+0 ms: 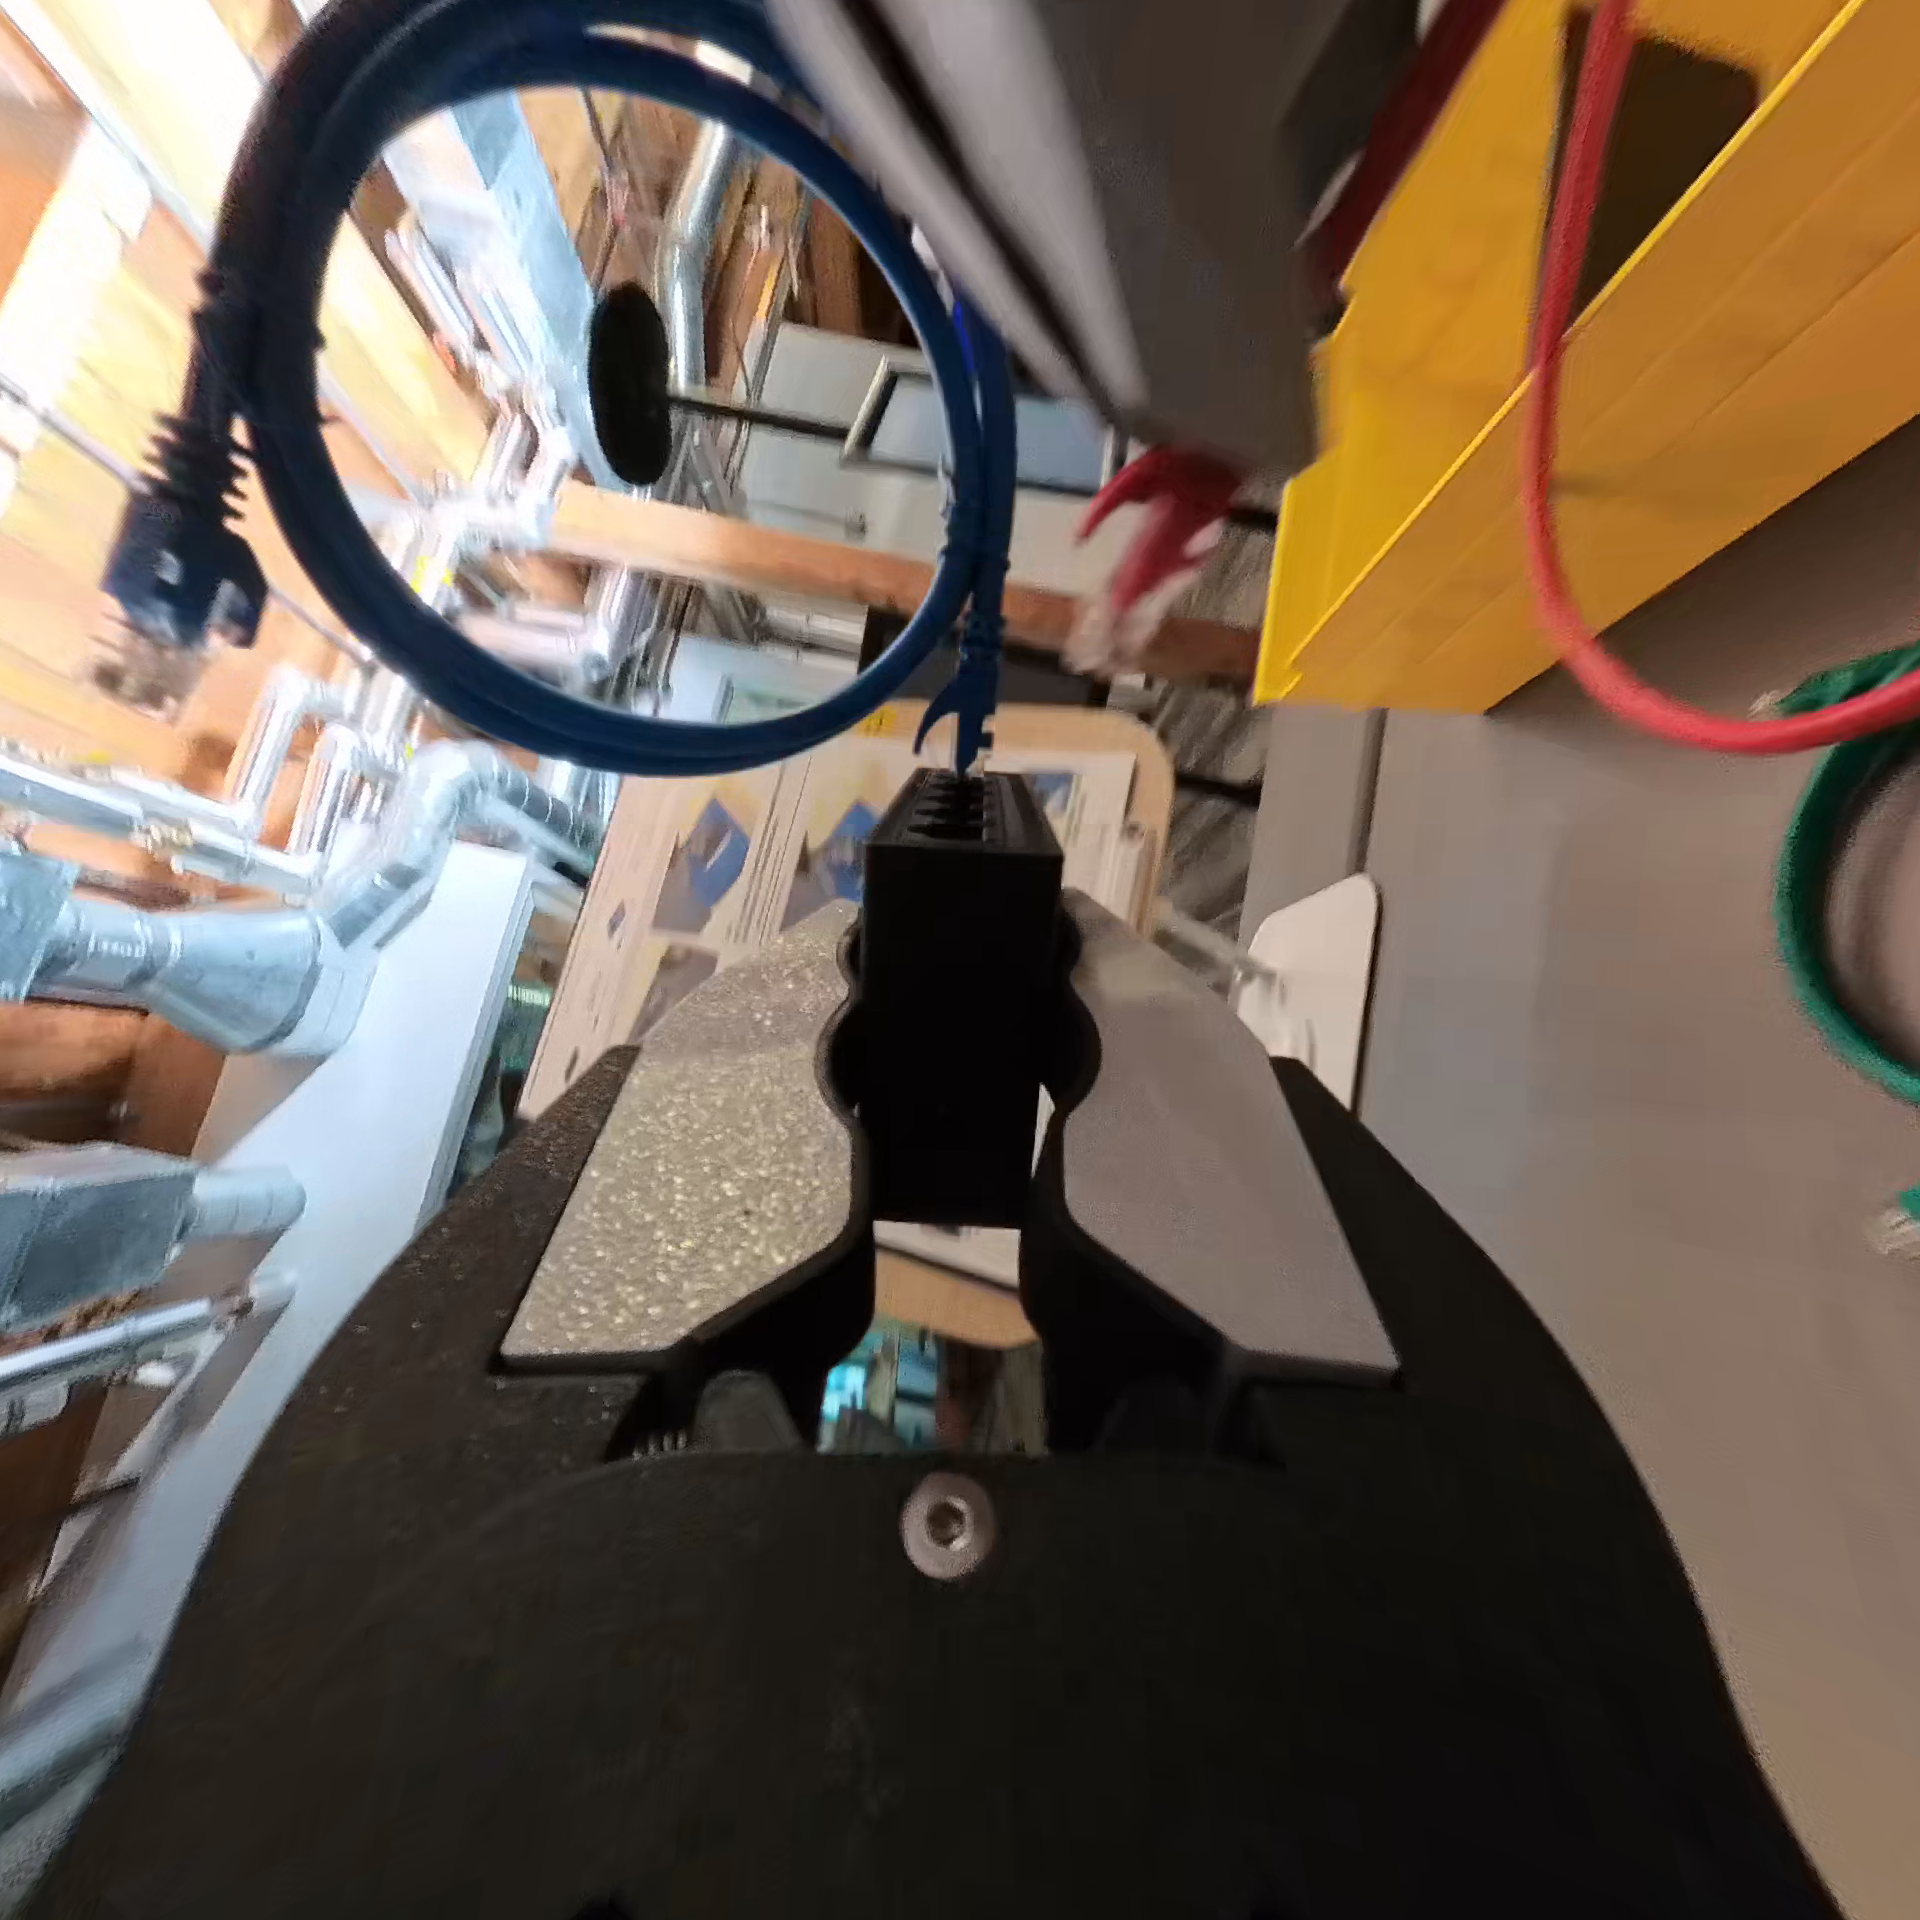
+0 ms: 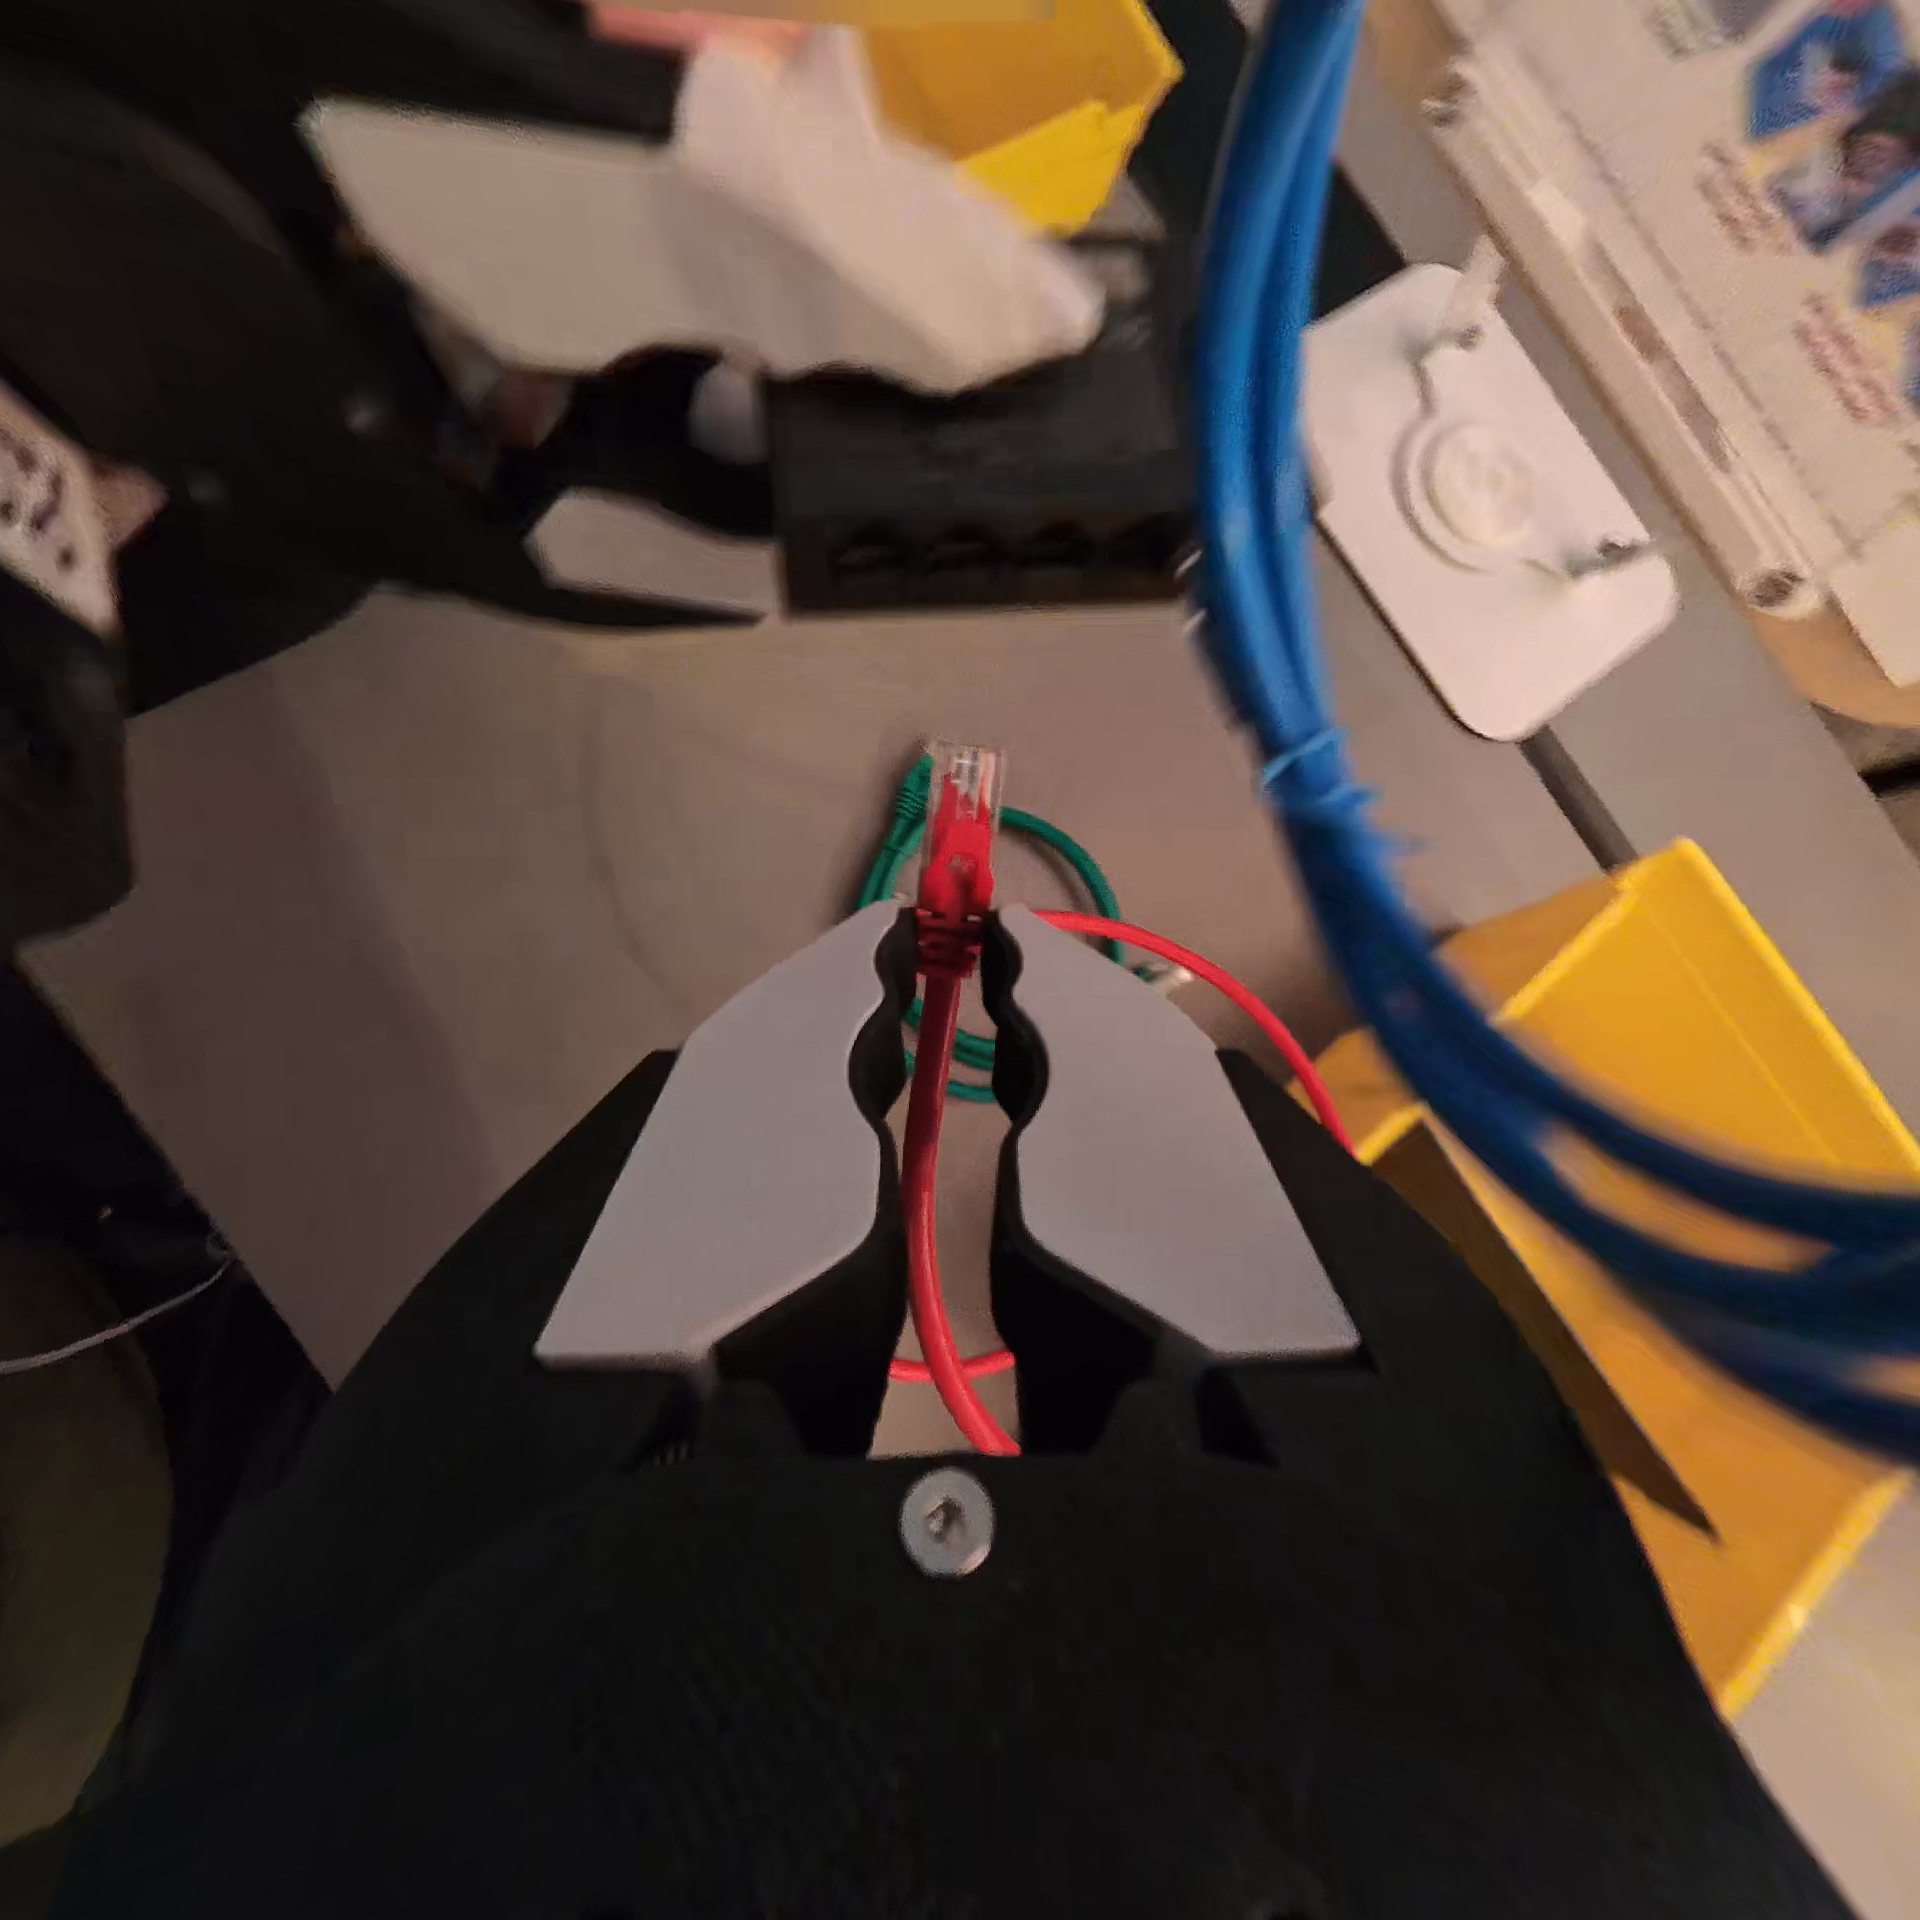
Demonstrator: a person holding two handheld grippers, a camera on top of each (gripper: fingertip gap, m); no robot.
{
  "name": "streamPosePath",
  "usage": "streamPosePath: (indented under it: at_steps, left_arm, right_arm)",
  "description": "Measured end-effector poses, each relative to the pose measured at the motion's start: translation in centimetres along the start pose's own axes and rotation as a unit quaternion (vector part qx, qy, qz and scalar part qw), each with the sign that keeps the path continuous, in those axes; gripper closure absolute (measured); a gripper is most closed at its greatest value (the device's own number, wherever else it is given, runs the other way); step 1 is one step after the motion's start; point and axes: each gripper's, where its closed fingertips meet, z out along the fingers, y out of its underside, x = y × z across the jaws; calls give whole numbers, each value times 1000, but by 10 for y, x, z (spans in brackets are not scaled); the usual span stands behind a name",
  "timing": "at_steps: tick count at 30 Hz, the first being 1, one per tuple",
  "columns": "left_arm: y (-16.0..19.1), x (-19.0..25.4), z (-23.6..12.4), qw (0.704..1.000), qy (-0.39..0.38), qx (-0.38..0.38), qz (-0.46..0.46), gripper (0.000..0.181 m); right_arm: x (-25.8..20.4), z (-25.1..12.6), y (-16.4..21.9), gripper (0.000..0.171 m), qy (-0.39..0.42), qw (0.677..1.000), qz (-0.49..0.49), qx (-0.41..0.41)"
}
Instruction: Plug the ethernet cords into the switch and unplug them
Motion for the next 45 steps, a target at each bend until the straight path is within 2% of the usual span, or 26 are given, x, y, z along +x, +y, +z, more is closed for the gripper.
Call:
streamPosePath:
  at_steps: [4,6,10,14,18,21,23,28,34,40,42,45]
  left_arm:
    - [48,-30,-8,997,-25,-60,-29,152]
    - [68,-47,-16,995,-42,-82,-44,152]
    - [80,-66,-27,992,-58,-87,-75,152]
    - [72,-64,-26,993,-51,-78,-71,152]
    - [66,-56,-21,995,-39,-73,-63,152]
    - [62,-57,-21,995,-41,-64,-68,152]
    - [59,-59,-23,995,-43,-58,-74,152]
    - [57,-64,-25,994,-49,-53,-80,152]
    - [54,-66,-25,994,-49,-49,-83,152]
    - [54,-68,-27,994,-51,-48,-86,152]
    - [53,-70,-28,994,-54,-46,-88,152]
    - [53,-71,-28,993,-56,-44,-92,152]
  right_arm:
    - [-37,22,-8,158,-121,991,-57,27]
    - [-62,42,-9,159,-181,981,-50,46]
    - [-118,89,25,158,-254,966,-50,20]
    - [-153,123,66,158,-249,963,-100,-26]
    - [-168,139,86,157,-236,960,-147,-44]
    - [-171,139,88,155,-235,960,-144,-38]
    - [-166,138,89,146,-209,966,-150,-36]
    - [-155,114,91,145,-168,969,-180,-4]
    - [-145,101,101,144,-130,984,-122,-14]
    - [-127,104,105,147,-43,993,-106,-13]
    - [-117,100,104,148,-6,998,-60,10]
    - [-120,108,107,148,-15,998,52,37]
